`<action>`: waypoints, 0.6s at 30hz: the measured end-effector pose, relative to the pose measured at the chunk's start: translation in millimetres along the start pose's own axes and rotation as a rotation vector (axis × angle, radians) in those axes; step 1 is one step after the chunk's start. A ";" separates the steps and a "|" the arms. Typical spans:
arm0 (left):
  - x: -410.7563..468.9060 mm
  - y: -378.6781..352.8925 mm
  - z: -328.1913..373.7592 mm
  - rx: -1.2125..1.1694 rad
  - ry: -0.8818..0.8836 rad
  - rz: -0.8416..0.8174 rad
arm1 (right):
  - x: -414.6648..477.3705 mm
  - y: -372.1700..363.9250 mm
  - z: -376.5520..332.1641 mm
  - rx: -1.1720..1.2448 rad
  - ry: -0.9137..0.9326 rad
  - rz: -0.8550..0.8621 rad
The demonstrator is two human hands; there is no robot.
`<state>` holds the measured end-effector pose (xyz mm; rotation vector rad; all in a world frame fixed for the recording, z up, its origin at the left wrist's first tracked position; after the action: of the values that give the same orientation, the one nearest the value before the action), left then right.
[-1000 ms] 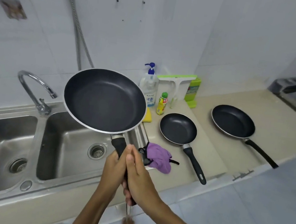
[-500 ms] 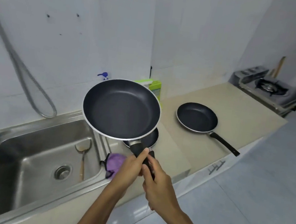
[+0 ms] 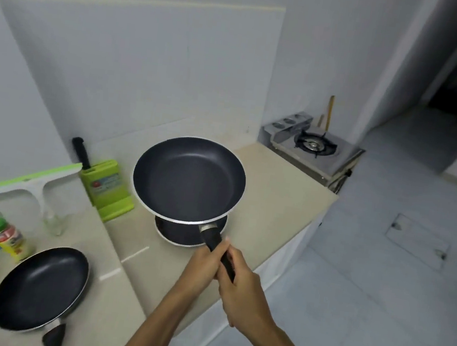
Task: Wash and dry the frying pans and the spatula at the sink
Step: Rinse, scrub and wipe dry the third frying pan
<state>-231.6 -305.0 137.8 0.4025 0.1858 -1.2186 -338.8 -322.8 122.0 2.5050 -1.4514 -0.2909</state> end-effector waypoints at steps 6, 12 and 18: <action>103.9 -74.6 22.5 -0.001 0.087 -0.033 | 77.6 80.2 47.7 0.027 -0.056 0.045; 236.0 -152.3 9.8 -0.026 0.228 -0.100 | 170.7 152.2 114.2 -0.103 -0.175 -0.003; 343.5 -219.0 2.5 -0.149 0.364 -0.168 | 263.4 215.5 169.0 -0.206 -0.221 -0.078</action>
<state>-319.9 -668.2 -24.4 0.4836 0.6303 -1.2784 -435.6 -672.8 10.2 2.4252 -1.3228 -0.7136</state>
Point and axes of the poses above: each hand's wrist, its own x-axis towards the middle knuckle, its own y-axis out of the back of the hand, z = x × y, the point moved 4 cm from there along x, towards the middle knuckle, and after that the axes turned 8 degrees about x, right-handed, at the moved point
